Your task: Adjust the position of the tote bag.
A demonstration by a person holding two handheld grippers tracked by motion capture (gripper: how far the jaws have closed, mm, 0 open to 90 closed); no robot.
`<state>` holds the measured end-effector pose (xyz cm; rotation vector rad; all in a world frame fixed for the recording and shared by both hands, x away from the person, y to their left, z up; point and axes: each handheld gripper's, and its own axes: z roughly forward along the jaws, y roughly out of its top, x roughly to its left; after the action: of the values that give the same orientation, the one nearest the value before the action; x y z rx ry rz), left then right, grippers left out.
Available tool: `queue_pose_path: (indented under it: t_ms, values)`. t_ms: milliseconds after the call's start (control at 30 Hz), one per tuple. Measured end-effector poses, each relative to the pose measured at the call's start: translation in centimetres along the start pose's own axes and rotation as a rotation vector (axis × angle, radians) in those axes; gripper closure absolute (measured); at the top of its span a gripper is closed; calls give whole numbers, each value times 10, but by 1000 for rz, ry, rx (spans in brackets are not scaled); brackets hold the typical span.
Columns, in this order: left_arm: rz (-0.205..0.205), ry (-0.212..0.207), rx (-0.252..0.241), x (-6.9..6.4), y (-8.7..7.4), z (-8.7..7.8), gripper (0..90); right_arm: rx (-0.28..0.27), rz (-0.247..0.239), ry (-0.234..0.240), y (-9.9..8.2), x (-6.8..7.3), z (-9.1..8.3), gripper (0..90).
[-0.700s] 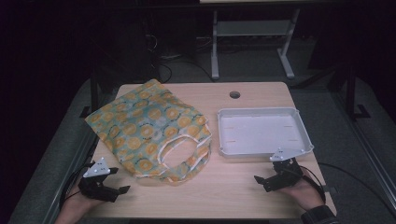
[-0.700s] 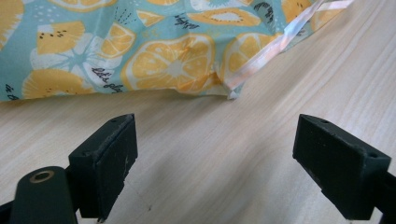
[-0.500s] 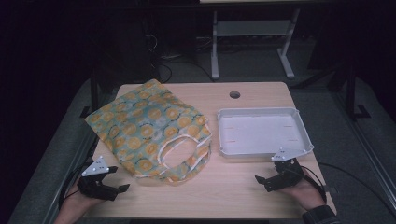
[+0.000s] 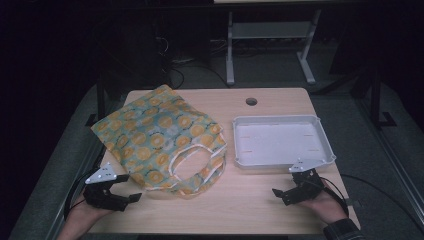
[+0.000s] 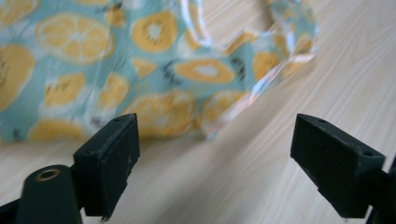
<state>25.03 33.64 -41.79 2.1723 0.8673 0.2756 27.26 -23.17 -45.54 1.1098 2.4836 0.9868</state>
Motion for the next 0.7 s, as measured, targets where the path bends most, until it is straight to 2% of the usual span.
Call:
queue_pose_path:
  t_ms: [67, 200, 267, 433, 533, 700]
  values:
    - [5, -15, -11, -2, 6, 2, 169, 3, 12, 4, 1, 1, -1, 0]
    - [20, -34, -27, -6, 16, 6, 209, 1, -4, -1, 4, 3, -1, 0]
    - [28, -47, -19, -8, 22, 10, 221, 16, -2, -1, 4, 5, 0, 0]
    - [48, -81, -16, -16, 33, 23, 272, 22, -14, 3, 5, 6, 1, 0]
    - [81, -112, -8, -24, 47, 38, 313, 27, -14, 5, 4, 6, 1, 0]
    - [94, -137, -10, -33, 61, 54, 351, 22, -21, 4, 5, 7, 2, 0]
